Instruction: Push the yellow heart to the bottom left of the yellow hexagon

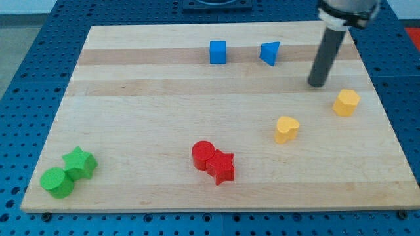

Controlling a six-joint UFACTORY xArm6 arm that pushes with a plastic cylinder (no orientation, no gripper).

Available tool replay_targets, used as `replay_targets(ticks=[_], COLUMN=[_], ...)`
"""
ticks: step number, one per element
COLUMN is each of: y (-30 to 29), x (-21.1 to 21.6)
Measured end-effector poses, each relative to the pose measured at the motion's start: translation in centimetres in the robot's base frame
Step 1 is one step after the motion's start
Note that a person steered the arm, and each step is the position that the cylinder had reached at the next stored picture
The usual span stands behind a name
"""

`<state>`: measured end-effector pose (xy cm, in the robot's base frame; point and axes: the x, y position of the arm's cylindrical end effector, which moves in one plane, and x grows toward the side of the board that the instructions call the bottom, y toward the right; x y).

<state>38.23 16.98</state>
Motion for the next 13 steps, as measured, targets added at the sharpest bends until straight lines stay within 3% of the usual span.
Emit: replay_targets(ticks=[3,5,6,11,13], y=[-8.2,-9.0,-9.0,-3.5,-4.0], x=[6.1,14.4,15.7,8.4,10.1])
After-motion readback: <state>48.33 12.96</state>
